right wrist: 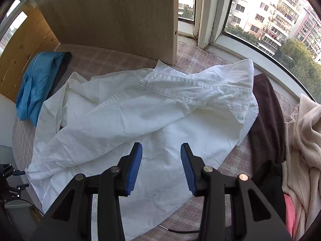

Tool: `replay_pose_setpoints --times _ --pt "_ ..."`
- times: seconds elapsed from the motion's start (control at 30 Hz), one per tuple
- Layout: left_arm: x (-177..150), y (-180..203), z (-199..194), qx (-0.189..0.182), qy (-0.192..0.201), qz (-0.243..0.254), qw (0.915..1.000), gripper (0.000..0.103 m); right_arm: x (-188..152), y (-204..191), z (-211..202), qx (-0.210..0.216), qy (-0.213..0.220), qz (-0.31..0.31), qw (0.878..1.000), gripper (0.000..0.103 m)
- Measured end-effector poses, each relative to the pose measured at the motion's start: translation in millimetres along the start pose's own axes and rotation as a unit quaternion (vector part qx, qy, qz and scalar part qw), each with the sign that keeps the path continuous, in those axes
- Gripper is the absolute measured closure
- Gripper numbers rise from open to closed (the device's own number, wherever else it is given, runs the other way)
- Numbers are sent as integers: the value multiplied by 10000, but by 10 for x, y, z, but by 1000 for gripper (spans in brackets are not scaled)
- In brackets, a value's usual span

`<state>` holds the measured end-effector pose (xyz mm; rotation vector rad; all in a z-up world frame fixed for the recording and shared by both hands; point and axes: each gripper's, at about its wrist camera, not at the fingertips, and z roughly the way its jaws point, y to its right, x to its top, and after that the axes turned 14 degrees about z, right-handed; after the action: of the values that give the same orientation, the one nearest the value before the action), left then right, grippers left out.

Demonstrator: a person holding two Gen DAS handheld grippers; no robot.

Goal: Fold clothes

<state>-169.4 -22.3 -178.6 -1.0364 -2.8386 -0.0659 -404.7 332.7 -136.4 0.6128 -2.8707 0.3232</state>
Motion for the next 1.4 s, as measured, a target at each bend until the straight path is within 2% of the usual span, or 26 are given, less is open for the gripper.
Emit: replay_pose_setpoints --times 0.13,0.2,0.23,0.33,0.4,0.47,0.5,0.6,0.8,0.93,1.0,1.03,1.07,1.23,1.4 --pt "-5 -145 0 178 8 101 9998 65 23 -279 101 58 -121 -130 9998 64" --pt "-9 -198 -23 -5 141 135 9998 58 27 -398 139 95 -194 -240 9995 64" --pt "-6 -220 -7 -105 157 158 9997 51 35 -448 163 68 -222 -279 9993 64" --pt "19 -255 137 -283 -8 256 9993 50 70 -566 228 -5 -292 -310 9991 64" --pt "28 -253 209 -481 -25 283 9984 56 103 -599 248 59 -326 -196 9993 64" --pt "31 -250 256 -709 13 267 9971 89 140 -606 259 158 -399 -17 9991 63" --pt "32 -216 257 -786 44 352 9963 93 158 -610 270 148 -450 81 9988 63" --pt "33 -87 174 -611 120 643 9960 95 233 -625 314 105 -590 386 9975 63" --pt "29 108 -224 -500 658 808 9933 96 411 -653 495 151 -799 951 9921 61" --pt "110 290 -359 -493 759 982 9911 96 419 -744 652 30 -848 852 9927 61" --pt "142 388 -396 -486 769 1054 9903 96 378 -779 696 73 -796 678 9945 67" --pt "141 437 -411 -491 773 1092 9898 96 350 -791 706 126 -796 585 9950 87" --pt "117 494 -433 -513 778 1130 9892 96 318 -795 699 106 -795 454 9957 99" --pt "111 770 -420 -657 790 1290 9863 96 161 -742 608 -191 -782 -171 9966 99" --pt "-6 1111 -297 -1082 637 1435 9817 96 87 -518 415 -938 -563 -356 9934 99"
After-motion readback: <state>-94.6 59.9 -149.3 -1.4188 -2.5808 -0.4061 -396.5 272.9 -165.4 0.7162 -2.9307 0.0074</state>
